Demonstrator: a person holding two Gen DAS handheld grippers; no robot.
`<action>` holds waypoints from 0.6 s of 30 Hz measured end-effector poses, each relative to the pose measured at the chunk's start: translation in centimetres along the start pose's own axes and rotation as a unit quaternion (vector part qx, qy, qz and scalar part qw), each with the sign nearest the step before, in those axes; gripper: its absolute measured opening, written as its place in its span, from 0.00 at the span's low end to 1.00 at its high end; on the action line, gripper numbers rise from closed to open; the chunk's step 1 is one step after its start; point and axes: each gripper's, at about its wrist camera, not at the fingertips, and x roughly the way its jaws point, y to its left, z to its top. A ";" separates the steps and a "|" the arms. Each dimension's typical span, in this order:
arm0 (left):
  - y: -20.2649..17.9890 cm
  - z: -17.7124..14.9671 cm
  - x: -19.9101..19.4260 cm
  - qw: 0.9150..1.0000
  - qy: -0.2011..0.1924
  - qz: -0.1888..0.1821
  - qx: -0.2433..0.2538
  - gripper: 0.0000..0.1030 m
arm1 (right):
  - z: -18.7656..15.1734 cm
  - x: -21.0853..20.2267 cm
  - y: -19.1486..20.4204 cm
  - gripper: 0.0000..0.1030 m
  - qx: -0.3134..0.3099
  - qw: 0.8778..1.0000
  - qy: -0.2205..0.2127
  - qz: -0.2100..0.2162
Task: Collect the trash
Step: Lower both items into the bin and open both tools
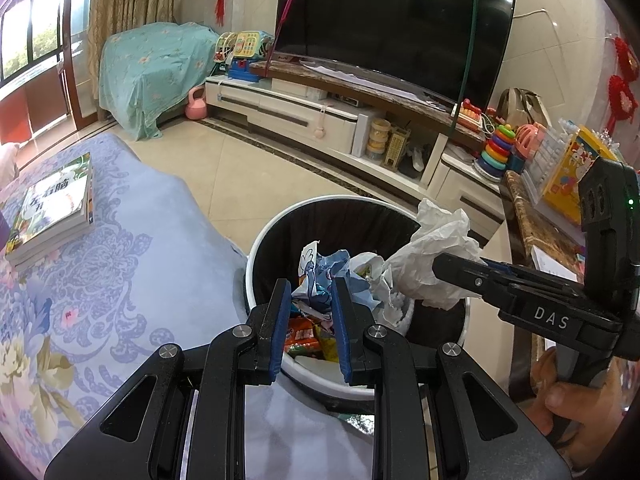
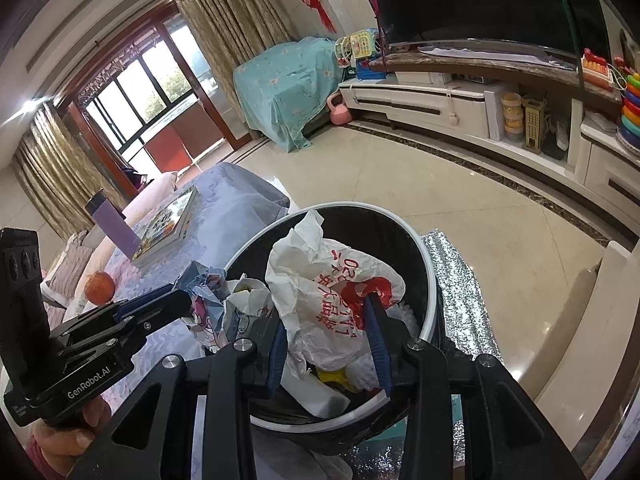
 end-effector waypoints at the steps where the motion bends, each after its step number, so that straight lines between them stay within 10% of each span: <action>1: 0.0 0.0 0.0 1.000 0.001 0.000 0.000 0.19 | 0.0 0.0 0.0 0.37 0.000 1.000 0.000 0.000; 18: 0.3 -0.2 0.2 1.000 0.009 -0.002 -0.004 0.19 | 0.1 0.0 0.0 0.38 -0.001 1.000 0.004 0.001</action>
